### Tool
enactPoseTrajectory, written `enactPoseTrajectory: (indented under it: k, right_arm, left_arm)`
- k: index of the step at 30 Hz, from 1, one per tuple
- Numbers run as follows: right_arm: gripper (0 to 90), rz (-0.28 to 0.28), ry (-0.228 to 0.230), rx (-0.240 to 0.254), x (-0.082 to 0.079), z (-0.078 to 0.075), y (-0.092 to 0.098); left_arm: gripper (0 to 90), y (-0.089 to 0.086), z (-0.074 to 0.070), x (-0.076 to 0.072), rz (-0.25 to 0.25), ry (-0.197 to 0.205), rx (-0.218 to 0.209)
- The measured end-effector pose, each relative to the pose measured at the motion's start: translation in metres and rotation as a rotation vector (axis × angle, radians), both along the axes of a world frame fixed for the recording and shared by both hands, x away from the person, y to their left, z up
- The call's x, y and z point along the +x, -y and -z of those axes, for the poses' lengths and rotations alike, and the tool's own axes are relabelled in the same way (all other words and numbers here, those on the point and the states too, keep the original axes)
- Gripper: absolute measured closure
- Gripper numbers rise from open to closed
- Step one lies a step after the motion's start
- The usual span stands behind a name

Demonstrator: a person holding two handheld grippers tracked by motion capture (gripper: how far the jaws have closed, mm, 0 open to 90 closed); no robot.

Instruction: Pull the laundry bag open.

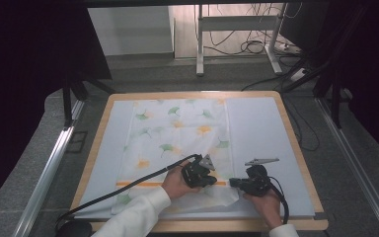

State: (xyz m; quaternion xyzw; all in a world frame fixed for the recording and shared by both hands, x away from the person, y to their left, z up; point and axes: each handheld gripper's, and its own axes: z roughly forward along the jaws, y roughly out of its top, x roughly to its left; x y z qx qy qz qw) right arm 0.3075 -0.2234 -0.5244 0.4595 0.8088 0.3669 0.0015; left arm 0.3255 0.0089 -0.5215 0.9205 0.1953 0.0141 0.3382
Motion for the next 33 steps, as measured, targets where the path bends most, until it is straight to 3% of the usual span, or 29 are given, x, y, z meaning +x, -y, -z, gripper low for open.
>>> enactPoseTrajectory:
  k: [23, 33]
  right_arm:
    - [89.6, -0.001, -0.002, 0.009, 0.0, 0.001, 0.0]
    - [89.6, -0.003, -0.005, 0.009, 0.001, 0.0, 0.001]
  left_arm:
    - [90.0, -0.033, 0.002, -0.005, -0.042, -0.022, -0.022]
    - [90.0, -0.049, 0.004, -0.004, -0.071, -0.052, -0.043]
